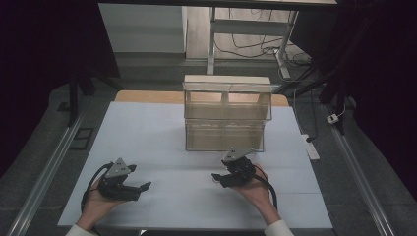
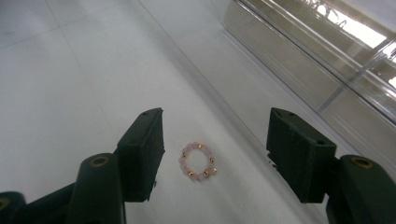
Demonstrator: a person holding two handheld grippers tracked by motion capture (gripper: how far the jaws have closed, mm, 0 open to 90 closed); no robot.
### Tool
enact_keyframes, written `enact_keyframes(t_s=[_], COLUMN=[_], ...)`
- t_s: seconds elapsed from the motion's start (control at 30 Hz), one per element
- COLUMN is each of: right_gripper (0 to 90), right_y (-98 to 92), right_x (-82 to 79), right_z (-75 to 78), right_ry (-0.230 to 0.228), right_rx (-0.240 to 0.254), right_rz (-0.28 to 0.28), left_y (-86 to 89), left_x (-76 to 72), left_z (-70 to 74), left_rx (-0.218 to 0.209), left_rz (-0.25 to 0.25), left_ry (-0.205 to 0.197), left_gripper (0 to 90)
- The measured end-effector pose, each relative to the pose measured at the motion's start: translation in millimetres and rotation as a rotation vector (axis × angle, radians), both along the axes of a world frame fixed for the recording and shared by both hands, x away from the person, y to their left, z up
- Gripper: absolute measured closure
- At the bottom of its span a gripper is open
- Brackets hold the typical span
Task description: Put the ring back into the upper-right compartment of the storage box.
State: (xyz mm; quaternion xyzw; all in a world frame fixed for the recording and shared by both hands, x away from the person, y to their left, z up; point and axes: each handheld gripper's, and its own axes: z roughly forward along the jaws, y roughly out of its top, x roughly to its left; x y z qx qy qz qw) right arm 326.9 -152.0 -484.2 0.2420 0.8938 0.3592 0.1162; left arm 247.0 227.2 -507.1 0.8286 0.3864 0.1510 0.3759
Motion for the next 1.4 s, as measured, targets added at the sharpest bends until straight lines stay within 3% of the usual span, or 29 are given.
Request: enact_keyframes(t_s=[0.23, 1.4], right_gripper=[38.9, 58.0], right_y=[2.6, 5.7], right_x=[5.2, 16.4], right_z=[-6.7, -27.4], right_ry=[0.026, 0.117], right_rx=[-0.040, -0.116], right_rz=[-0.025, -0.063], left_y=[0.0, -1.0], left_x=[-0.3, -0.4], left_z=[-0.4, -2.4], left_rx=[0.001, 0.016], left_rz=[-0.003, -0.012], left_ry=[0.000, 0.004], left_gripper=[16.9, 17.2])
